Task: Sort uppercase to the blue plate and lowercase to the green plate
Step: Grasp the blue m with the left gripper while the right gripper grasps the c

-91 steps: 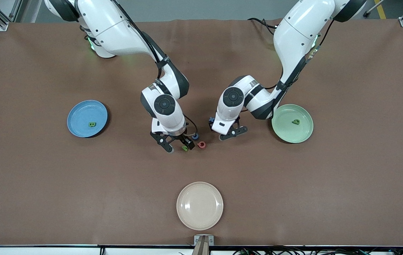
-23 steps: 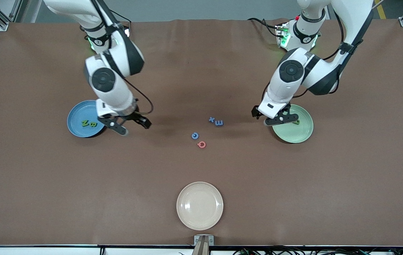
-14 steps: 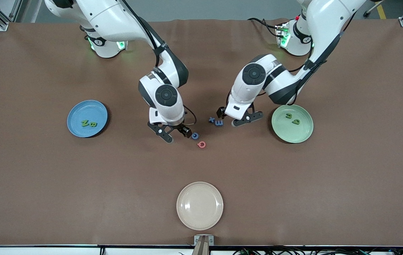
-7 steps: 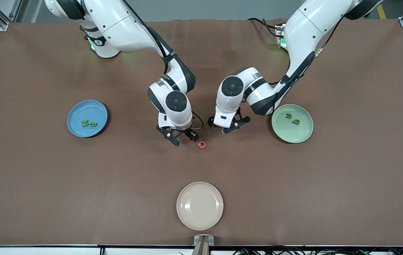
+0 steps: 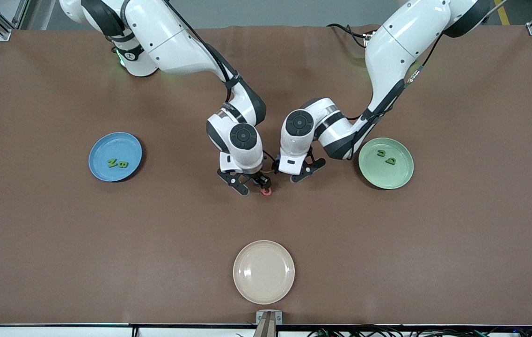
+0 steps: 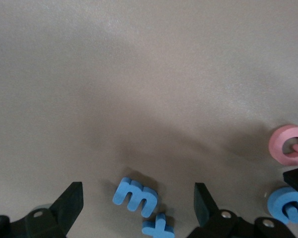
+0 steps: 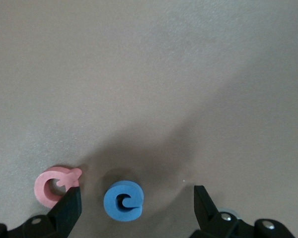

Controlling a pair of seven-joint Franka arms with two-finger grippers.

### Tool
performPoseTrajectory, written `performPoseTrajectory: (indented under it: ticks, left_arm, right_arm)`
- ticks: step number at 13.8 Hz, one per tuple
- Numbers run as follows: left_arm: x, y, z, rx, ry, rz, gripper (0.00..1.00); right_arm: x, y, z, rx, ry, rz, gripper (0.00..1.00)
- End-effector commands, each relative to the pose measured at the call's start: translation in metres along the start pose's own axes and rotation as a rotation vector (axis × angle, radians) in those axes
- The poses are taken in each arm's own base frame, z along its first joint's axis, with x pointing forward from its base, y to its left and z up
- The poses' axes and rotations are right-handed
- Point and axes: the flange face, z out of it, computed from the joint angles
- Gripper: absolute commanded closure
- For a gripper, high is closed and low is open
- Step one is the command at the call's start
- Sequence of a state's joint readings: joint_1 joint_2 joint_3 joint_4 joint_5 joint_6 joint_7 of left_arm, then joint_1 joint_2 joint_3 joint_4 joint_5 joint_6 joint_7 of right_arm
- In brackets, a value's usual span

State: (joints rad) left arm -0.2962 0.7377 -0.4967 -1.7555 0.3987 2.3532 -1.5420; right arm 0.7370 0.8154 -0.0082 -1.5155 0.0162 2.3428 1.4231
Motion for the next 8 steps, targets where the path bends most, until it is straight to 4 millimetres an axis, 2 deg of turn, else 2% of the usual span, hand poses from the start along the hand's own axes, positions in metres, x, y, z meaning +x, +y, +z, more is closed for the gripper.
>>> performPoseTrajectory:
  ticks: [1, 8]
  left_arm:
    - [0.0019, 0.0060, 0.0020, -0.005, 0.014, -0.042, 0.06]
    - [-0.0048, 0.0070, 0.0109, -0.011, -0.002, -0.057, 0.10]
  right_arm:
    - [-0.0048, -0.0072, 0.0013, 0.009, 0.009, 0.006, 0.00]
    - [-0.0105, -0.0058, 0.0069, -0.004, 0.001, 0.012, 0.05]
